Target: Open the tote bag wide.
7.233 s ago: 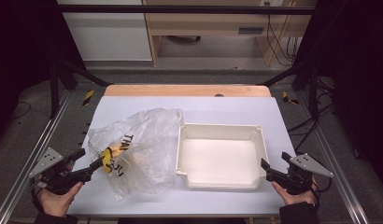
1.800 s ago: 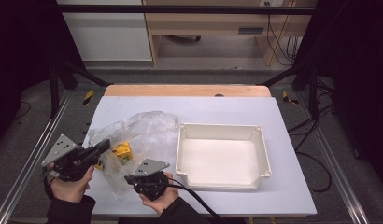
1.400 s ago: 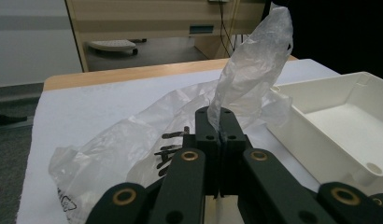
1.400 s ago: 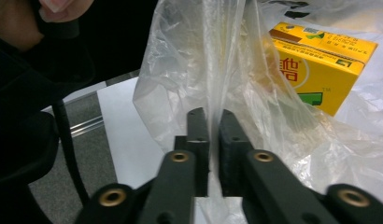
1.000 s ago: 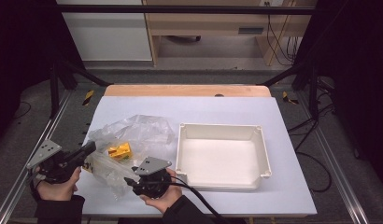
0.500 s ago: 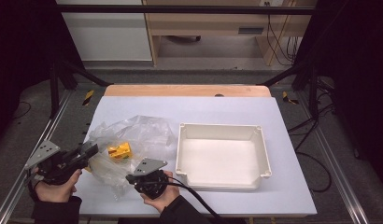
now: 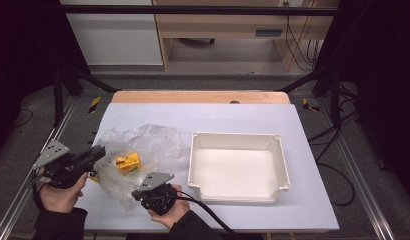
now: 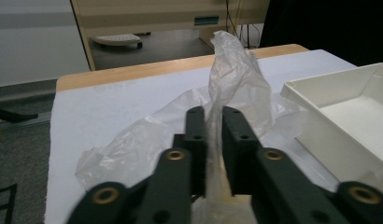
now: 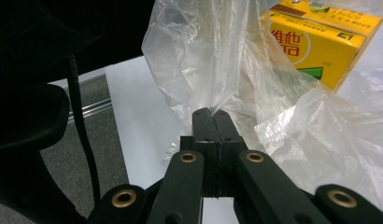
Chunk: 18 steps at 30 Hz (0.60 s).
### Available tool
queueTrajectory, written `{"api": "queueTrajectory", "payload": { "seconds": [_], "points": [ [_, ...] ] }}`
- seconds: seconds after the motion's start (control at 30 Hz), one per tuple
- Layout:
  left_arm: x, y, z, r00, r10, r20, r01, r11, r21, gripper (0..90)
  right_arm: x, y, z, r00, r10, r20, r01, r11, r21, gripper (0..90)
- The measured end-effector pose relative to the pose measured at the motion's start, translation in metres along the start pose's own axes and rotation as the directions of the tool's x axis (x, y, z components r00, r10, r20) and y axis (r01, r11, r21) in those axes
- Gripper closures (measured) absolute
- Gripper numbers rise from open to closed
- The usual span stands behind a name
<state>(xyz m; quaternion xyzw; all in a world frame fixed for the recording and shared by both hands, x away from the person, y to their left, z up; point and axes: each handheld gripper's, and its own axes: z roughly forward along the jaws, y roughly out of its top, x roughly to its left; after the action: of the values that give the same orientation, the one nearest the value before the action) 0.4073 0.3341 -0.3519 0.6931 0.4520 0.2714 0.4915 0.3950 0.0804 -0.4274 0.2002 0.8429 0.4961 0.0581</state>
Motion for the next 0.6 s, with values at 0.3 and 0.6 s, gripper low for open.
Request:
{"api": "queueTrajectory", "payload": {
  "seconds": [0.3, 0.6],
  "points": [
    [0.019, -0.017, 0.006, 0.9973, -0.030, -0.066, 0.031, 0.9993, 0.019, 89.9, 0.002, -0.001, 0.015, 0.9998, 0.009, -0.017, -0.009, 1.000, 0.001, 90.0],
    [0.035, -0.039, 0.013, 0.9914, -0.078, -0.105, 0.086, 0.9939, 0.070, 89.8, 0.004, -0.004, 0.032, 0.9997, 0.015, -0.018, -0.014, 0.999, 0.031, 90.0]
  ]
}}
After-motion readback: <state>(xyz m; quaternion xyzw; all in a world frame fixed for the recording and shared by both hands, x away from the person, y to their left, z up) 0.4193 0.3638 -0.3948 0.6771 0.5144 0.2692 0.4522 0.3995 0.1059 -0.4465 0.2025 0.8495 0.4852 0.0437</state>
